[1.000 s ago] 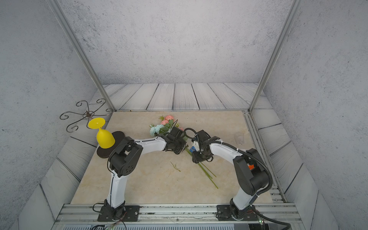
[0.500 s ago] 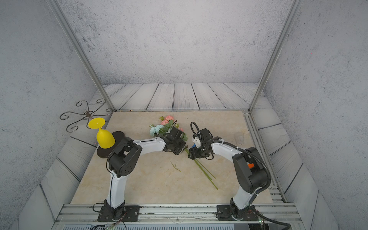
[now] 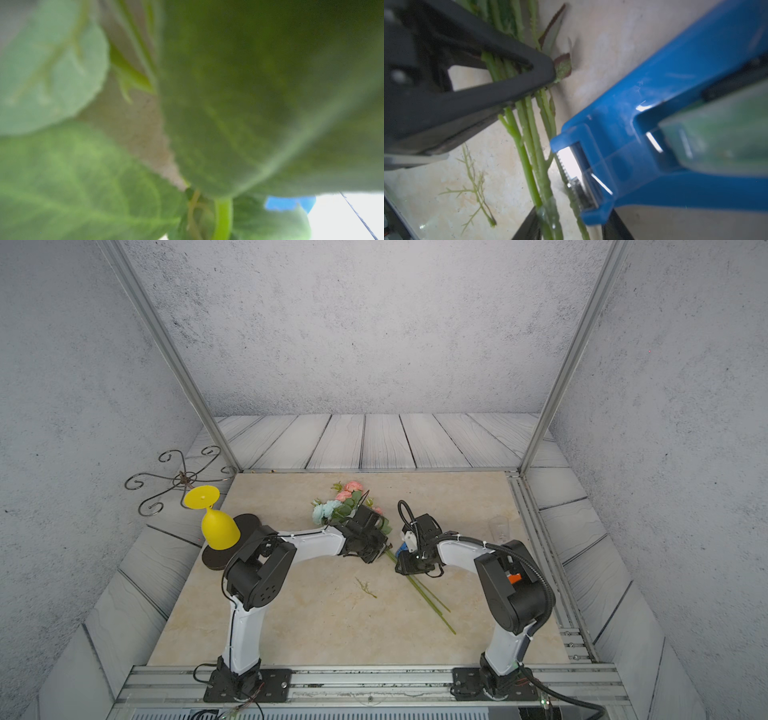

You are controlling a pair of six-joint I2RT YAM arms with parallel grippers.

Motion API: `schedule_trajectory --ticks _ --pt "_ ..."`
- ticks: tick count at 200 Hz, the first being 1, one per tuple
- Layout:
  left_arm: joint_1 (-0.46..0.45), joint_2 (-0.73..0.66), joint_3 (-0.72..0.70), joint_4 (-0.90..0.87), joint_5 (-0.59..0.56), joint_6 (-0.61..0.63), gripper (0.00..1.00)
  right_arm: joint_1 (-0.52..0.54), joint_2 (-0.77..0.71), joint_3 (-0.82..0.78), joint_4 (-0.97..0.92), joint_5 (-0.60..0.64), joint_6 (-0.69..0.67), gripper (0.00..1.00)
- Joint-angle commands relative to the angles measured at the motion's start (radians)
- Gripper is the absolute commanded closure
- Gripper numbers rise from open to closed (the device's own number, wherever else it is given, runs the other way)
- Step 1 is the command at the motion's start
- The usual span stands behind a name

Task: Wrap bouquets with tape
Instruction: Pick up the unwrapped bouquet from the center of the board.

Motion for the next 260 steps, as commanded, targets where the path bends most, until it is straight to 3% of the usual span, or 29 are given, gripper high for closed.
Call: schedule_trajectory --ticks 1,82,138,147,198,260 --pt "0.006 0.011 -0.015 -0.119 0.032 -0.018 1.0 0.0 0.03 -0.006 -0.005 0.069 0.009 0.63" --pt "0.016 0.002 -0.02 -0.121 0.04 -0.028 1.0 0.001 0.007 0.022 -0.072 0.138 -0.057 0.97" --pt "0.02 0.018 -0.026 -0.1 0.063 -0.01 1.0 0.003 -0.038 0.082 -0.167 0.135 -0.103 1.0" --pt "0.021 0.024 -0.026 -0.099 0.068 0.002 0.89 0.003 -0.039 0.092 -0.174 0.127 -0.111 1.0" --pt "0.007 0.015 -0.099 0.041 0.071 0.019 0.53 0.003 -0.025 0.13 -0.181 0.077 -0.146 1.0" --pt "-0.013 -0.019 -0.191 0.228 0.024 -0.017 0.33 0.003 -0.002 0.17 -0.188 0.013 -0.168 1.0"
